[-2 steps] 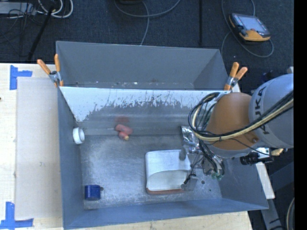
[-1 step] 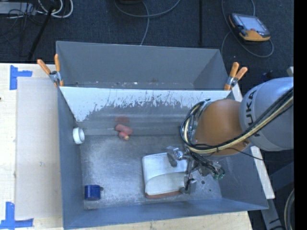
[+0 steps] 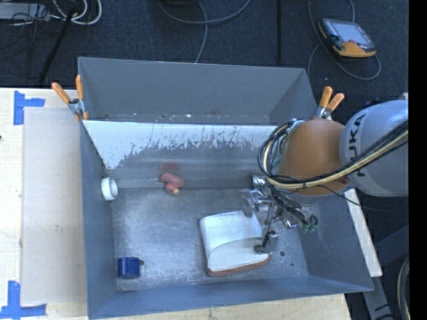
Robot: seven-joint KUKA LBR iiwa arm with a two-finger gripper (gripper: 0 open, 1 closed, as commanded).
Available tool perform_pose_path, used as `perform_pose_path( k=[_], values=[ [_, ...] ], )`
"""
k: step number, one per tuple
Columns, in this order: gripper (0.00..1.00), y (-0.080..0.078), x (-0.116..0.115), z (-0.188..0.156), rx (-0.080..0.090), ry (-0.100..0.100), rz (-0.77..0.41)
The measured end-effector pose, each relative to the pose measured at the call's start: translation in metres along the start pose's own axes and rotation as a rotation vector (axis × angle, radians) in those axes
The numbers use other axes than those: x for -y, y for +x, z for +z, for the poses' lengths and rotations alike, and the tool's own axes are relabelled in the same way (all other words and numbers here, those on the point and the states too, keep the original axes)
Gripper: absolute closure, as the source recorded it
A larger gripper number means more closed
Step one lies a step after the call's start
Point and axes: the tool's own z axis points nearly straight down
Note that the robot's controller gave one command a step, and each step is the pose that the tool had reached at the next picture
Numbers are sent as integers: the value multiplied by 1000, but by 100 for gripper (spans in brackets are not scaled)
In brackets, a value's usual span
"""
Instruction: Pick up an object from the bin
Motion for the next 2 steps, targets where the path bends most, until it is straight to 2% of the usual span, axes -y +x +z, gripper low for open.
perform_pose_path(
  k=[1,2],
  values=[
    [100,1,2,-2,-4,4,2],
    [0,2,1,0,-4,1,2]
  ],
)
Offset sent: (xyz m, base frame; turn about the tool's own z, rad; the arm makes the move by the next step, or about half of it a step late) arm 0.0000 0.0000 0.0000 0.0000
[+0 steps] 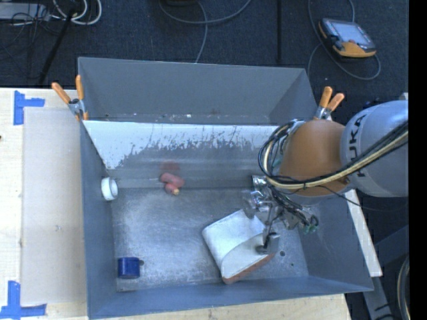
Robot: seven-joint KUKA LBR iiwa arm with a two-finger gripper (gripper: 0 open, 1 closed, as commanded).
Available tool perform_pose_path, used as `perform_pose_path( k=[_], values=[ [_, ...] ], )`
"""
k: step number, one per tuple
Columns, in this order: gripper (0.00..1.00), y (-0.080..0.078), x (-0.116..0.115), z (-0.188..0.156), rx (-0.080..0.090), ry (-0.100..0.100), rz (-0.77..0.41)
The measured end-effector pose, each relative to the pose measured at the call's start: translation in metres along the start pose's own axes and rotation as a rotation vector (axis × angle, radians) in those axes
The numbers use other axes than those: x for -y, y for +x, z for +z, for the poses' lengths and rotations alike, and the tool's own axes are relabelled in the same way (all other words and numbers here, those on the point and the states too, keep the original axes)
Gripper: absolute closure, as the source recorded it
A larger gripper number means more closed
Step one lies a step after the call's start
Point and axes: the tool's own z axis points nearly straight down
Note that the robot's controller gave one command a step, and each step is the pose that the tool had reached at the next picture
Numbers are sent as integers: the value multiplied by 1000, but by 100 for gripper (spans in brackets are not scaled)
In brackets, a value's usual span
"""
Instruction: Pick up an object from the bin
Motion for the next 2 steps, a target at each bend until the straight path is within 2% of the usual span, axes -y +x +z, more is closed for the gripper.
perform_pose_path(
  k=[1,2],
  values=[
    [100,-1,1,-2,4,2,2],
    [0,0,0,0,0,0,2]
  ],
)
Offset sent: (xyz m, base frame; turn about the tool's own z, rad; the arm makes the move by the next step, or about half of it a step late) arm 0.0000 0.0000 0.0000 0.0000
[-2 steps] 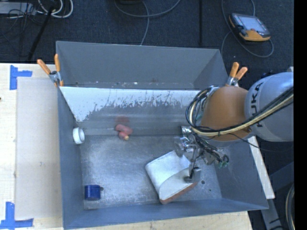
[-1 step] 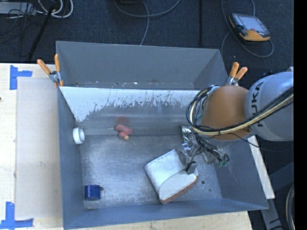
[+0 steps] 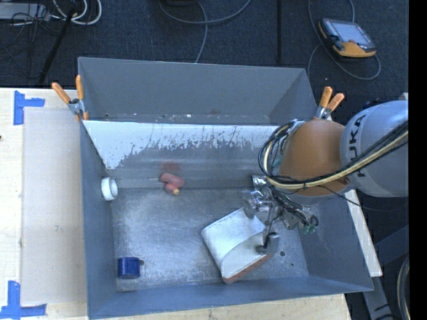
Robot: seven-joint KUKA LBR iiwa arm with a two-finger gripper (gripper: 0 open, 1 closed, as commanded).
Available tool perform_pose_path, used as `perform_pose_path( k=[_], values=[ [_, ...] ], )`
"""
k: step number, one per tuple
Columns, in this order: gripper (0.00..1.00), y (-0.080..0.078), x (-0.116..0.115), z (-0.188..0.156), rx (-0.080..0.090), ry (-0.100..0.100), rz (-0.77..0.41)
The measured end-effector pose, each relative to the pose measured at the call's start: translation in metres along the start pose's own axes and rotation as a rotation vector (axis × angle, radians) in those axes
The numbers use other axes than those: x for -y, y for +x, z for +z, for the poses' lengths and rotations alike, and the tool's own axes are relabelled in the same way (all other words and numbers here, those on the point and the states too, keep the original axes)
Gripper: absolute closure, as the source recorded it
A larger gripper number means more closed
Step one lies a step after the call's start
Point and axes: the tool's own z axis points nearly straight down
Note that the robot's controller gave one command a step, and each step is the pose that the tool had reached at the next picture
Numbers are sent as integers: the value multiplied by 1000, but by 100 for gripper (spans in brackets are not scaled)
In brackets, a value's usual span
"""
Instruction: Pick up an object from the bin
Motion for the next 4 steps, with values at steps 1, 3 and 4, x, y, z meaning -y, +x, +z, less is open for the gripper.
perform_pose_path(
  k=[1,3,4],
  values=[
    [0,-21,-69,-1,8,0,143],
    [100,-66,-51,-38,1,-2,249],
    [100,-61,-57,-132,4,-2,338]
  ],
)
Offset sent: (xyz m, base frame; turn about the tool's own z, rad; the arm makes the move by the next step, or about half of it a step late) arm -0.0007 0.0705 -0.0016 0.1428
